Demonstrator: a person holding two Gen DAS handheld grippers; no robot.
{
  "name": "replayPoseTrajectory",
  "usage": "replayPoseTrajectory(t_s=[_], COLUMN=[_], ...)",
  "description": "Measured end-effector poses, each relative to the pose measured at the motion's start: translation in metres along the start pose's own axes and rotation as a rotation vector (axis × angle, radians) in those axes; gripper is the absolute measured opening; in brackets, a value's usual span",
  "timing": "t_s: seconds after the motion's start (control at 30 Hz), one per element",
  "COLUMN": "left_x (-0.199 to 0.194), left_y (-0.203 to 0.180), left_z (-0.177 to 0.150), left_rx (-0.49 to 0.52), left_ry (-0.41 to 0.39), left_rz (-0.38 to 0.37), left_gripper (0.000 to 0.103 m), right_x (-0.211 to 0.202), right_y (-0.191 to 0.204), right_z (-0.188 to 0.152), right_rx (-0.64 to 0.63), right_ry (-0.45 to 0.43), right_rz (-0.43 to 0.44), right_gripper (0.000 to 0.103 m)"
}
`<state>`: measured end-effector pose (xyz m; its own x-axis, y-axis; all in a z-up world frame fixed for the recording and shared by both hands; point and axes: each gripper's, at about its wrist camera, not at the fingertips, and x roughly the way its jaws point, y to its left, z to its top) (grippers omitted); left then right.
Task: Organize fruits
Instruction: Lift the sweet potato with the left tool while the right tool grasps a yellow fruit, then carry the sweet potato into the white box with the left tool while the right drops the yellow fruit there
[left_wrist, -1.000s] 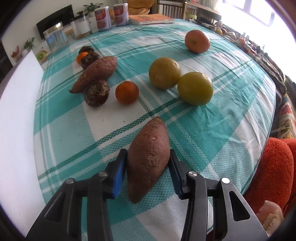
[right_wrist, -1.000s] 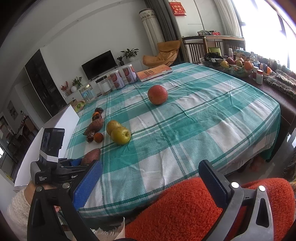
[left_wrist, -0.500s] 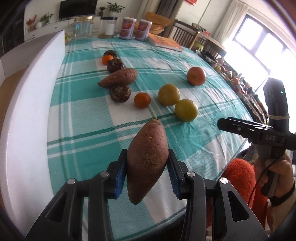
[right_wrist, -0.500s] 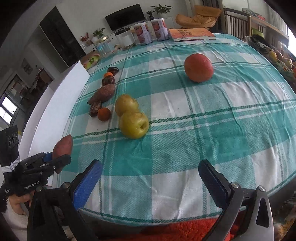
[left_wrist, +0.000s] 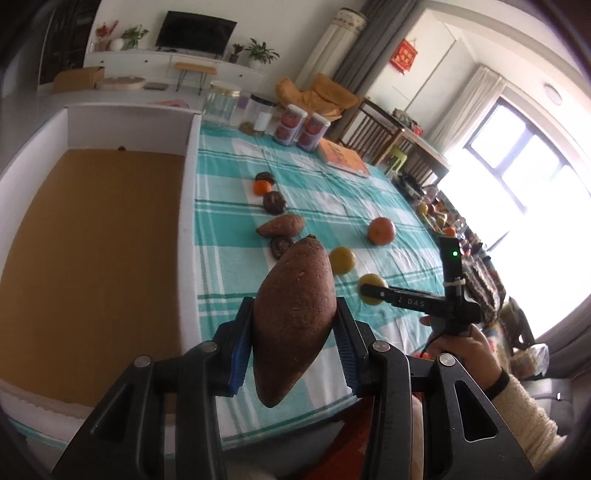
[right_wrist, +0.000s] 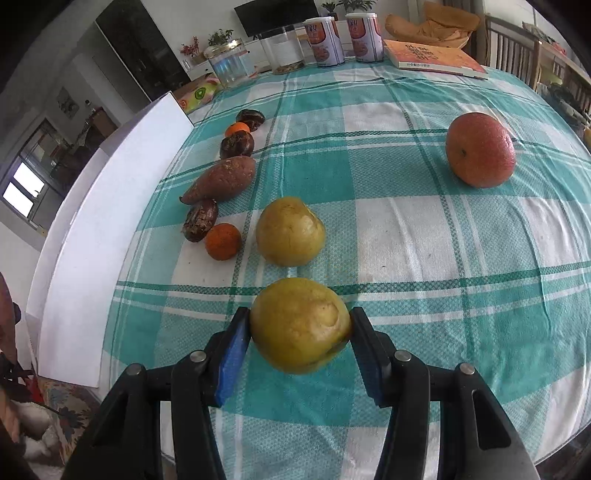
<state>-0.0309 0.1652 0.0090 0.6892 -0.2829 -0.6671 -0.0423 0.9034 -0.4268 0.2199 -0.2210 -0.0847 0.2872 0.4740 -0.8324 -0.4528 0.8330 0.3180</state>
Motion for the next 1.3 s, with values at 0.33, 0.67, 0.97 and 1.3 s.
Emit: replayPoseTrajectory(t_s=[0.33,0.67,0.97,1.3], left_x=[-0.006,-0.028,-0.030,0.055], left_y=[0.133,0.150,0.091,-0.004], left_z=[-0.006,-0.023,-0.012,-0.003], left_rx=[-0.180,-0.221,-0.122,0.162], left_ry=[0.004,-0.051,-0.189,-0.076], left_rz=[0.406,0.463,0.371,0.288], left_gripper=[0.043,0.080,0.081,0.081], right_x=[0.008,0.072,-0.008,-0.026], right_y=[0.229,0.306,0.203,0.003], right_z=[0.001,-0.010,-0.036,-0.071], right_rx=[-0.234,-0.369,-0.196,0.226], right_ry=[0.041,0.074,-0.181,-0.272], right_rz=[0.422,0.261,0.123,-0.324], right_gripper=[0.054,0.063,0.102,0.103])
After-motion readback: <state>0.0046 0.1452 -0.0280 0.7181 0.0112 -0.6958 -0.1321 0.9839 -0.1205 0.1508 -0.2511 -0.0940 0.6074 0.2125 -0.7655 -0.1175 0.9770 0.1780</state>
